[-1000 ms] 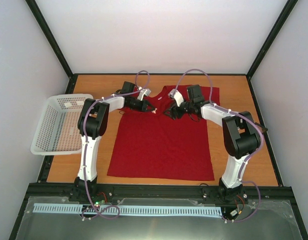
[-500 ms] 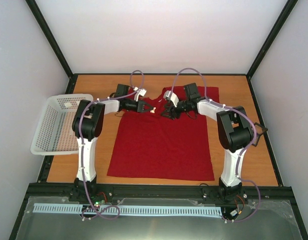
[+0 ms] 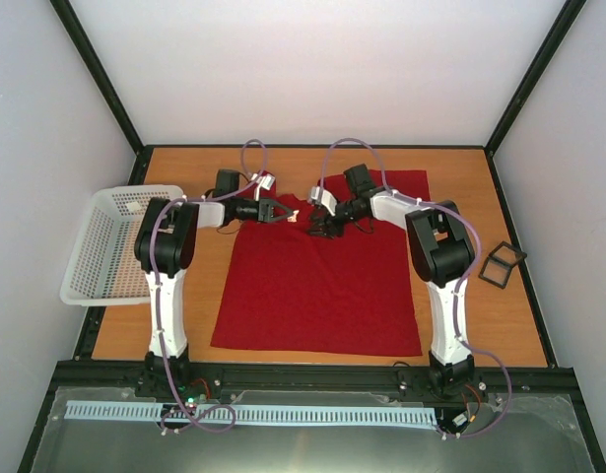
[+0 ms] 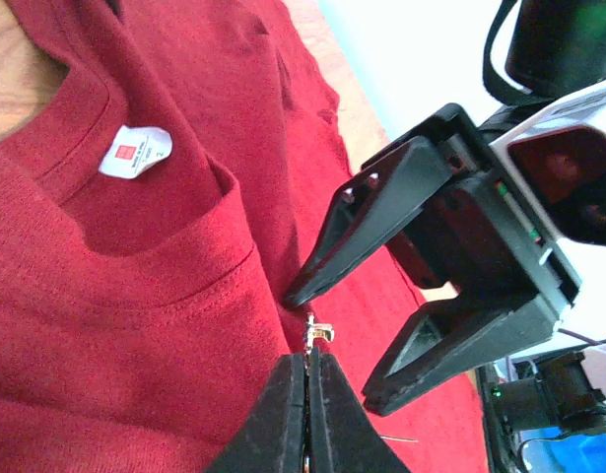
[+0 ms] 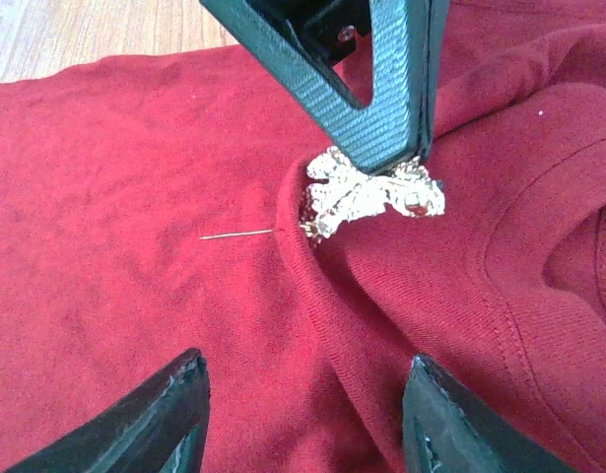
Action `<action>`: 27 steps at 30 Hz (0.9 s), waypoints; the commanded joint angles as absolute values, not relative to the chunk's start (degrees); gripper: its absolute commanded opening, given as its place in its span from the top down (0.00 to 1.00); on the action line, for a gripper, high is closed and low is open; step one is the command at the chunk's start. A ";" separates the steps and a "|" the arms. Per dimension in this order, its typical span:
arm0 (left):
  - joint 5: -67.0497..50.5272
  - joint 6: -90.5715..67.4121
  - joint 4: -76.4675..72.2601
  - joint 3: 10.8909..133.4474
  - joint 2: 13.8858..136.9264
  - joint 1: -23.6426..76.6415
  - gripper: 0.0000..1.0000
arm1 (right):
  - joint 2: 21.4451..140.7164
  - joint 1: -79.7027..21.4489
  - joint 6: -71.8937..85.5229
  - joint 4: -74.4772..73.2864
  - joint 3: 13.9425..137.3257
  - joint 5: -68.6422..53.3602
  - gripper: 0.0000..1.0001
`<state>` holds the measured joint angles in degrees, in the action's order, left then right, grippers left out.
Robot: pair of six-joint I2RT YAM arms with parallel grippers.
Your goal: Pin the brooch onto the clothing
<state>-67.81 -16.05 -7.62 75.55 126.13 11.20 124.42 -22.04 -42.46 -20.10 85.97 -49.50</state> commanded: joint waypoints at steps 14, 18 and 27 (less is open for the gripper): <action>-73.61 -27.58 -20.39 73.02 125.53 10.45 0.99 | 127.96 -23.86 -39.42 -20.11 91.69 -47.62 0.47; -73.60 -29.07 -22.15 72.59 125.55 10.37 0.99 | 128.40 -24.38 -37.52 -19.95 92.39 -48.61 0.48; -74.17 -32.25 -26.62 71.17 125.39 10.38 0.99 | 128.99 -24.52 -32.42 -17.02 92.71 -50.26 0.47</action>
<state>-71.99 -30.00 -22.11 71.85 126.15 10.66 127.68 -24.05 -35.59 -19.40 91.15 -48.38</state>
